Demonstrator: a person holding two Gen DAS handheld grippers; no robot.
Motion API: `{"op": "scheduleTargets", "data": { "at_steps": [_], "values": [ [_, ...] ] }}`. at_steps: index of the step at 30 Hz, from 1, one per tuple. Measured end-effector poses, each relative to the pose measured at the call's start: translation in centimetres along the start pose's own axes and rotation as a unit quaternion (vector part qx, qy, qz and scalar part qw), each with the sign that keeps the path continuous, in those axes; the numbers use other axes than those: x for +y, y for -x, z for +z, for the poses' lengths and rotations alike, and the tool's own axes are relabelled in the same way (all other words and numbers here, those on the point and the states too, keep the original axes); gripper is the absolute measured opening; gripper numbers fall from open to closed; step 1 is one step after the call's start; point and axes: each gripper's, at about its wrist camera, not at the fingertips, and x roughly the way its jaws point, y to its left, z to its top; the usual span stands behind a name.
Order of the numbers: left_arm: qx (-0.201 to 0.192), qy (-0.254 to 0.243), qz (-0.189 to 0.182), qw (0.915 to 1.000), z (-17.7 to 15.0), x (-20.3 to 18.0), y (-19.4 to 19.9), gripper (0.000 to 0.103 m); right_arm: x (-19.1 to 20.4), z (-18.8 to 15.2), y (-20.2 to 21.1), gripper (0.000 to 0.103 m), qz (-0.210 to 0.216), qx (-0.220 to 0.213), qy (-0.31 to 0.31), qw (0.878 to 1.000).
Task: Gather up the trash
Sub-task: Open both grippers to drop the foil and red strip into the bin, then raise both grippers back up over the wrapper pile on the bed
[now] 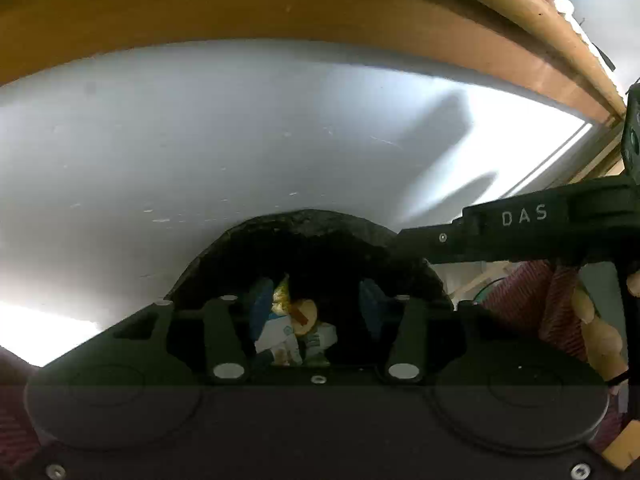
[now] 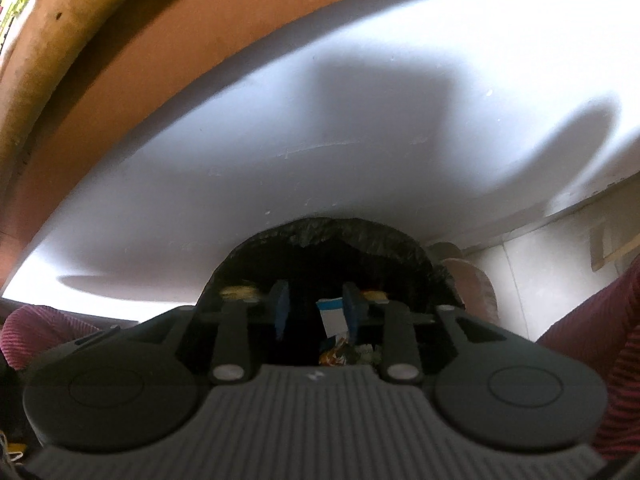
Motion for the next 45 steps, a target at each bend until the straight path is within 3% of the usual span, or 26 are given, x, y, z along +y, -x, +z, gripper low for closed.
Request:
{"op": "scheduleTargets", "data": {
  "at_steps": [3,8,16,20,29,39,45],
  "values": [
    [-0.009,-0.002,0.005,0.9999,-0.1,0.0,0.6,0.054,0.1,0.1,0.4,0.055,-0.001,-0.006,0.008,1.0],
    [-0.06,-0.007,-0.002,0.9982,-0.6,-0.2,2.8,0.071,0.8,-0.1,2.0,0.061,-0.004,-0.023,0.039,0.999],
    [-0.117,-0.04,-0.003,0.9923,-0.3,-1.0,8.5,0.079,1.8,-0.2,7.5,0.072,0.013,-0.071,0.089,0.993],
    [-0.149,-0.063,0.015,0.9867,0.7,-1.6,12.3,0.086,3.0,0.2,11.4,0.077,0.033,-0.109,0.128,0.985],
    [-0.237,-0.054,0.024,0.9696,3.4,-1.8,19.1,0.09,6.0,1.3,17.5,0.081,0.072,-0.189,0.206,0.958],
    [-0.304,-0.044,0.086,0.9478,9.9,1.1,20.8,0.092,7.2,7.0,18.1,0.081,0.083,-0.249,0.181,0.948],
    [-0.323,-0.02,0.091,0.942,17.4,4.1,20.8,0.093,9.0,12.8,16.9,0.081,0.083,-0.245,0.183,0.949]
  ]
}}
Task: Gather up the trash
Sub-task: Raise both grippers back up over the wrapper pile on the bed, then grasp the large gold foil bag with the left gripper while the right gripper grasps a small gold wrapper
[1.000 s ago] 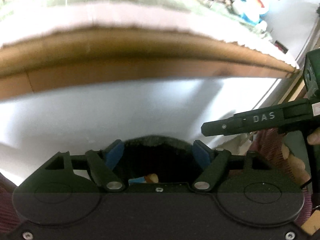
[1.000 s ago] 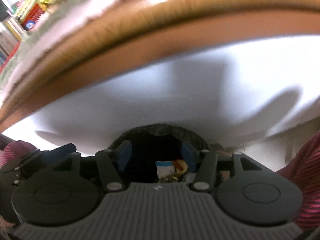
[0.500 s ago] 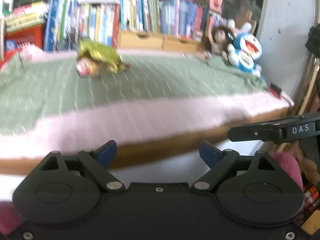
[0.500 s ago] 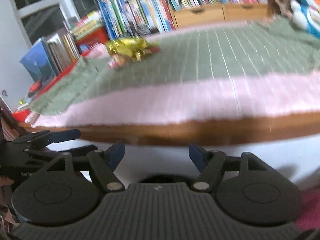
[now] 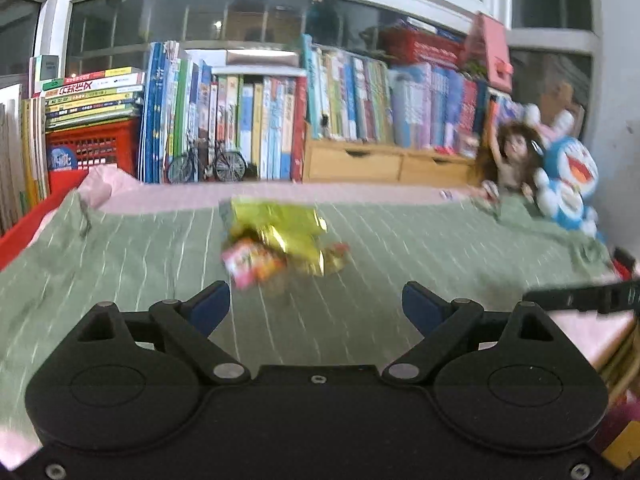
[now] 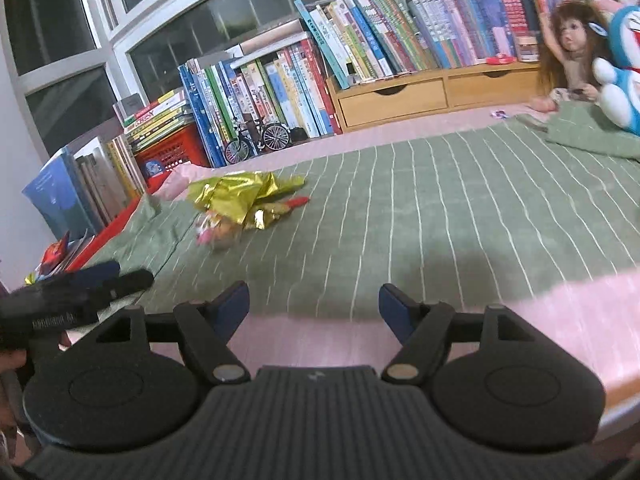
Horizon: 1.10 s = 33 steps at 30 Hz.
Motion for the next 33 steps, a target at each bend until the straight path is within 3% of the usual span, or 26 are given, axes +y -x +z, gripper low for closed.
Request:
{"op": "scheduleTargets", "data": {
  "at_steps": [6,11,14,20,25,28,31,33],
  "values": [
    [-0.009,0.009,0.001,0.9999,5.9,1.3,-5.6,0.099,0.4,3.6,-4.8,0.081,-0.003,0.029,-0.013,0.999],
    [-0.021,-0.042,0.008,0.9989,9.1,1.1,-10.4,0.102,2.0,5.0,-8.9,0.081,-0.018,0.053,0.015,0.998],
    [0.002,-0.057,0.021,0.9981,10.2,1.1,-13.8,0.102,2.8,5.4,-11.0,0.081,-0.026,0.064,0.029,0.997],
    [0.069,-0.022,-0.012,0.9973,10.0,2.6,-18.3,0.102,3.7,6.2,-14.0,0.084,-0.017,0.079,0.038,0.996],
    [0.112,-0.015,-0.009,0.9936,8.8,3.4,-20.8,0.101,4.3,6.1,-15.4,0.085,-0.018,0.091,0.047,0.995],
    [0.131,-0.001,-0.017,0.9913,8.0,3.8,-21.8,0.088,4.2,6.0,-16.1,0.085,-0.017,0.096,0.043,0.994],
    [0.142,0.026,-0.024,0.9892,7.4,4.3,-22.2,0.052,4.0,5.8,-16.8,0.085,-0.017,0.101,0.036,0.994],
    [0.137,0.045,-0.025,0.9892,7.3,4.8,-22.1,0.051,3.9,5.7,-17.1,0.085,-0.016,0.103,0.034,0.994]
  ]
}}
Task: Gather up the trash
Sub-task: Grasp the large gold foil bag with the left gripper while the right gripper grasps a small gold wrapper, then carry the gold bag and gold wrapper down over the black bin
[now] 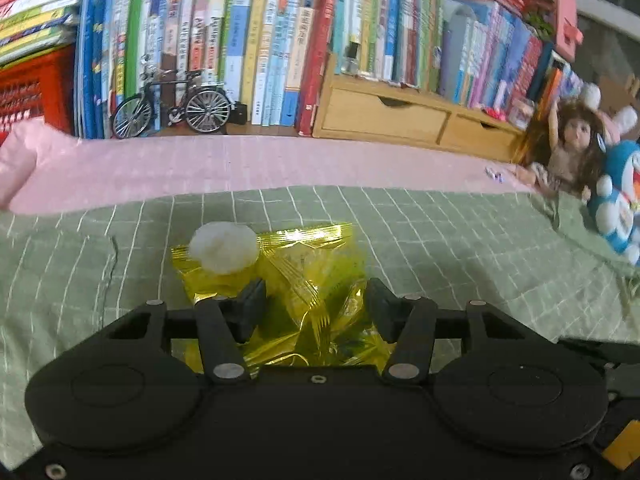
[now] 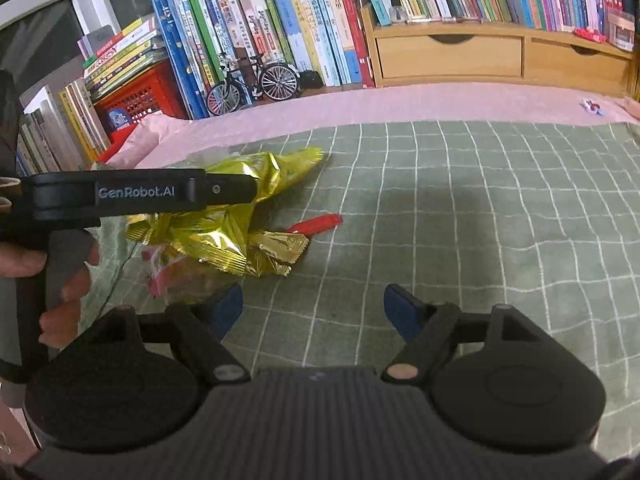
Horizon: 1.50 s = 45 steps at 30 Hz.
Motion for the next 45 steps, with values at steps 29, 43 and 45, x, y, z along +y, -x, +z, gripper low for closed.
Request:
{"op": "scheduleTargets", "data": {
  "at_steps": [29,43,45],
  "values": [
    [-0.1,0.047,-0.07,0.9914,0.3,1.2,8.4,0.047,1.6,1.7,-1.8,0.023,0.023,-0.003,-0.002,1.0],
    [-0.147,-0.015,-0.129,0.9807,-6.8,-3.9,14.7,0.047,-2.0,-3.8,9.0,0.023,-0.038,-0.033,-0.006,0.999],
    [-0.148,-0.031,-0.133,0.9796,-8.0,-5.0,15.5,0.047,-2.5,-5.2,10.4,0.023,-0.038,-0.033,-0.006,0.999]
  ]
}}
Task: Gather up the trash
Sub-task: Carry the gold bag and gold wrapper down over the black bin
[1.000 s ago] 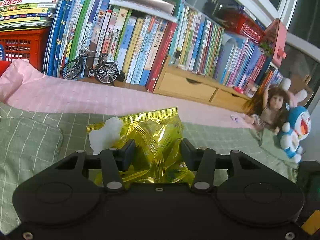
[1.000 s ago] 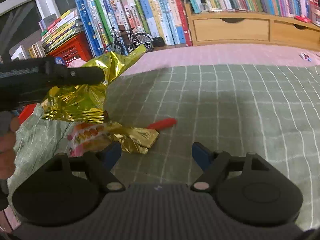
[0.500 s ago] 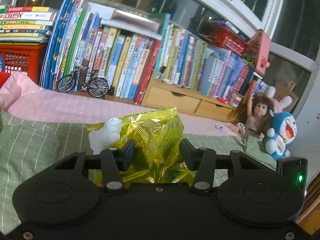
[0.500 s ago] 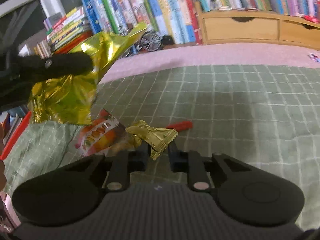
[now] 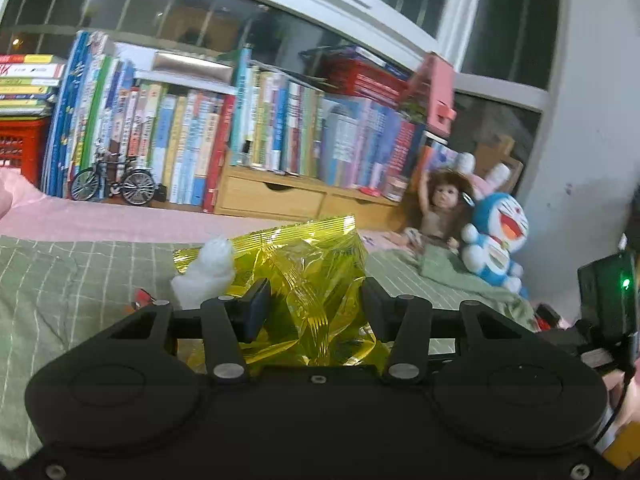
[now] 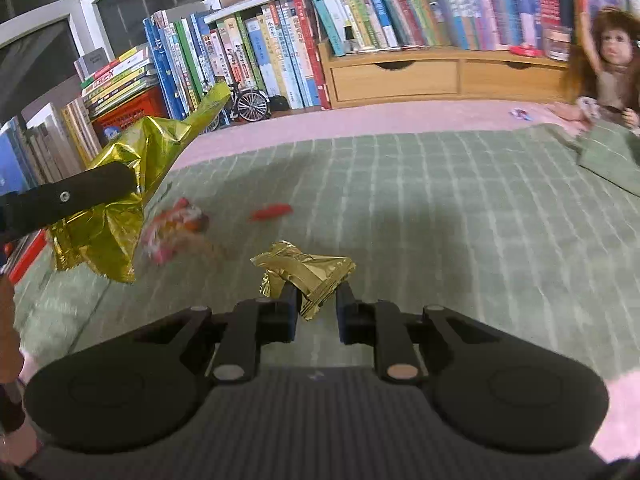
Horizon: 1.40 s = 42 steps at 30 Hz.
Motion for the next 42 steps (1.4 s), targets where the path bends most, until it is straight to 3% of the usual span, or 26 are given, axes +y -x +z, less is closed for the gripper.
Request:
{"op": "scheduleTargets", "data": {
  "at_steps": [9,16,31,37,42],
  "values": [
    [0.021,-0.045,-0.033,0.9982,-4.2,-4.9,3.0,0.047,0.1,-4.9,5.9,0.023,0.009,0.0,0.028,1.0],
    [0.033,-0.054,-0.05,0.9967,-6.6,-6.9,5.3,0.047,1.7,-9.3,7.7,0.023,0.016,0.026,0.068,0.997],
    [0.117,-0.064,-0.04,0.9902,-12.7,-8.2,10.0,0.047,2.8,-18.0,7.0,0.023,0.043,0.111,0.086,0.989],
    [0.134,-0.094,-0.037,0.9858,-15.1,-9.3,10.9,0.047,2.8,-19.7,5.9,0.023,0.036,0.146,0.089,0.985],
    [0.153,-0.11,-0.061,0.9802,-16.4,-11.0,11.8,0.047,2.5,-20.7,5.2,0.023,0.029,0.173,0.079,0.981]
  ]
}}
